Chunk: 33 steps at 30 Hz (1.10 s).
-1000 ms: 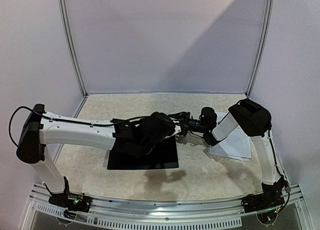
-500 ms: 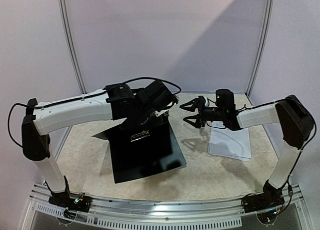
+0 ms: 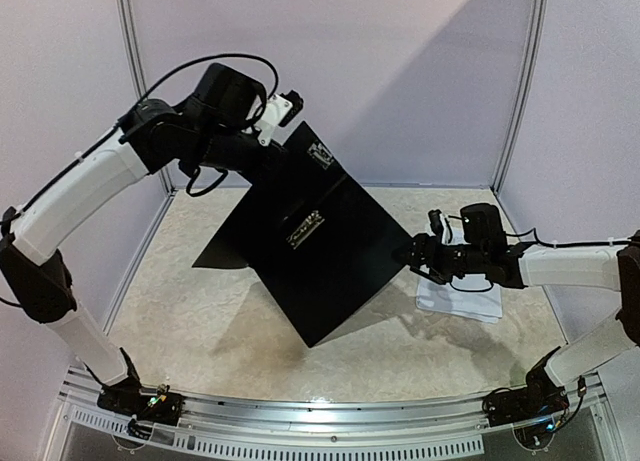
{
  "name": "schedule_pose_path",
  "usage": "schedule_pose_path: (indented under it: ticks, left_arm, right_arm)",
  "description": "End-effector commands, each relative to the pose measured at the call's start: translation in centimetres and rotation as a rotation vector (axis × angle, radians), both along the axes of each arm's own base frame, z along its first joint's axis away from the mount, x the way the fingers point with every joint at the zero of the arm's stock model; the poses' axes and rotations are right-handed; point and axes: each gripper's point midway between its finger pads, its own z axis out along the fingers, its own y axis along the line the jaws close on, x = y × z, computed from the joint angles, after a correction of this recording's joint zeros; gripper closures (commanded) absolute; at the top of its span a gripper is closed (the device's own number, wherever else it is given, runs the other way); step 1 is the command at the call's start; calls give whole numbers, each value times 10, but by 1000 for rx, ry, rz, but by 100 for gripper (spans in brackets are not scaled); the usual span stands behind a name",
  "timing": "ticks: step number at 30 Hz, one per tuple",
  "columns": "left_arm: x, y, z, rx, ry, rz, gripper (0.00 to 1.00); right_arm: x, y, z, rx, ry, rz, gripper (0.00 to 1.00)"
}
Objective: Put the files into the folder
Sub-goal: Open the folder at the center of the board, then pass from the left arm to the right, then place the folder at the center of the board.
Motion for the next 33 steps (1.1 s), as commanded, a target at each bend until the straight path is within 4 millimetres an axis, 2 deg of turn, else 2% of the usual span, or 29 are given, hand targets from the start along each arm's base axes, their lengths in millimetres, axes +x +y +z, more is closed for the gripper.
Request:
schedule_pose_path:
  ticks: [1, 6, 7, 10, 12, 14, 16, 20, 23, 27, 29, 31, 33]
  left_arm:
    - [-13, -5, 45, -230, 9, -78, 100]
    - [-18, 3, 57, -371, 64, -109, 100]
    - [-19, 4, 58, -399, 79, -115, 100]
    - [-15, 14, 62, -459, 109, -108, 100]
    - [-11, 21, 61, -487, 132, -92, 100]
    - [-7, 31, 59, -515, 149, -66, 100]
    - [-5, 40, 56, -541, 167, -59, 100]
    - [5, 70, 43, -555, 183, 27, 92]
    - [8, 89, 34, -615, 219, 65, 88]
    - [4, 104, 10, -642, 282, 97, 79]
    - [2, 109, -3, -637, 308, 110, 77]
    - [1, 113, -12, -622, 319, 116, 70]
    - [0, 118, -16, -599, 309, 126, 67]
  right_arm:
    - [13, -3, 33, -22, -190, 5, 17]
    - [16, 11, 36, 46, -209, 57, 19]
    - [15, 13, 38, 70, -215, 67, 24]
    - [12, 16, 41, 116, -203, 69, 47]
    - [9, 15, 46, 128, -207, 70, 68]
    - [7, 12, 58, 125, -234, 69, 86]
    - [6, 8, 74, 106, -268, 66, 98]
    - [9, -2, 119, 79, -339, 75, 100]
    - [10, -7, 144, 133, -266, 120, 100]
    - [2, -10, 143, 241, -38, 191, 100]
    - [-6, -6, 141, 272, 33, 233, 100]
    - [-13, -3, 142, 300, 87, 266, 100]
    - [-18, -1, 149, 324, 112, 288, 100]
